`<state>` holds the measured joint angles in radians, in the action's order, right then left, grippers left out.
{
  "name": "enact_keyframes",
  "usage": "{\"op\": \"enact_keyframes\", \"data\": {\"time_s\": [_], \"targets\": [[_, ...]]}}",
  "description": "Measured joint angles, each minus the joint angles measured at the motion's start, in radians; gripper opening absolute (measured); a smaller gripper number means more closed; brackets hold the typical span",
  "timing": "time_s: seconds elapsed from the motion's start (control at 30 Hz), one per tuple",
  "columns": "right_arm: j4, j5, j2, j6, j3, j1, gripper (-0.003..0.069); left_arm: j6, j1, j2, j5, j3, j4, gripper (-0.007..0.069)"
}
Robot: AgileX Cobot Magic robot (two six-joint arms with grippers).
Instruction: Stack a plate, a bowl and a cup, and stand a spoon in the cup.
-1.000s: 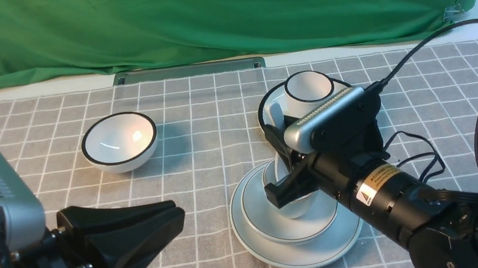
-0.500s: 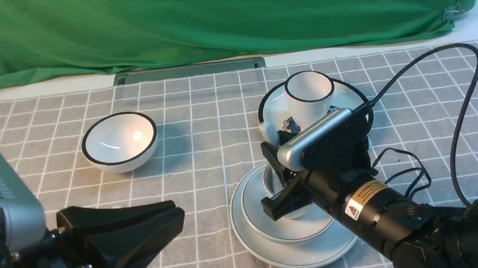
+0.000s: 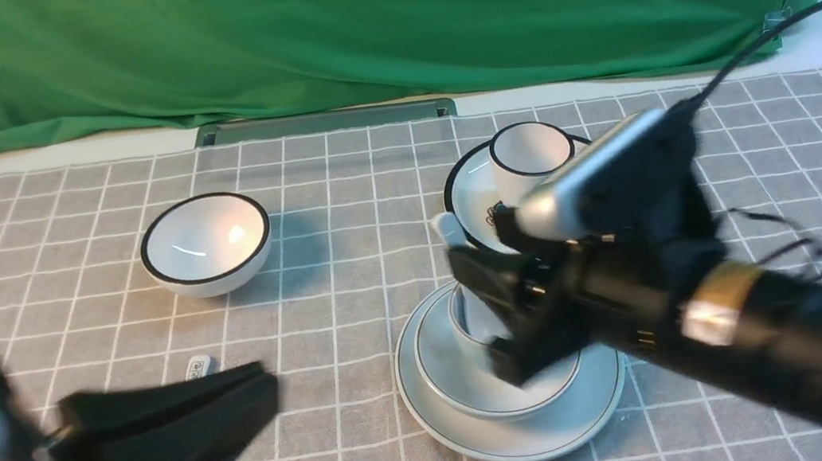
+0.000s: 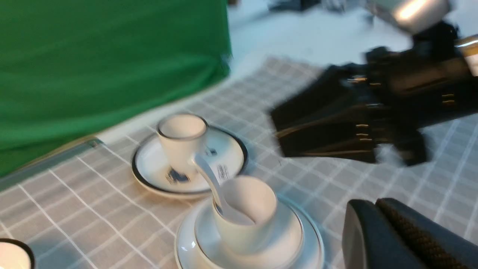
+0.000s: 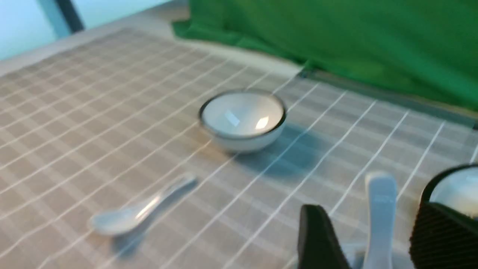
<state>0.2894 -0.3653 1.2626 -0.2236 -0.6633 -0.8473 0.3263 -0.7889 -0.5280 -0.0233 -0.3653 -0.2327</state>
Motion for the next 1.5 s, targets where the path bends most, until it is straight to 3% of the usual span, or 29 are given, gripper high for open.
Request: {"op": "enact_keyframes", "data": {"time_s": [0.07,0.17,0.27,0.37,0.67,1.27,1.37,1.5], "targets": [[0.000,0.170,-0.099,-0.003,0.000,0.000,0.0300,-0.012,0.000,0.050,-0.152,0.097,-0.015,0.0010],[0.000,0.296,-0.175,-0.005,0.000,0.000,0.0241,-0.024,0.000,0.072,-0.309,0.178,-0.021,0.0010],[0.000,0.457,-0.287,0.002,0.000,0.000,0.0105,-0.031,0.000,0.082,-0.536,0.332,-0.025,0.0010],[0.000,0.494,-0.326,0.009,0.000,0.000,0.0043,-0.034,0.000,0.082,-0.566,0.365,-0.025,0.0010],[0.000,0.531,-0.336,0.084,0.001,-0.001,0.0023,-0.038,0.000,0.082,-0.454,0.371,-0.020,0.0010],[-0.026,0.530,-0.385,0.053,0.028,0.021,0.0027,-0.038,0.000,0.082,-0.389,0.371,-0.011,0.0011],[-0.037,0.518,-0.511,0.030,0.129,0.167,0.0020,-0.038,0.000,0.082,-0.389,0.371,0.003,0.0011],[-0.046,0.421,-0.804,-0.016,0.401,0.460,0.0020,-0.038,0.000,0.082,-0.389,0.371,0.005,0.0012]]}}
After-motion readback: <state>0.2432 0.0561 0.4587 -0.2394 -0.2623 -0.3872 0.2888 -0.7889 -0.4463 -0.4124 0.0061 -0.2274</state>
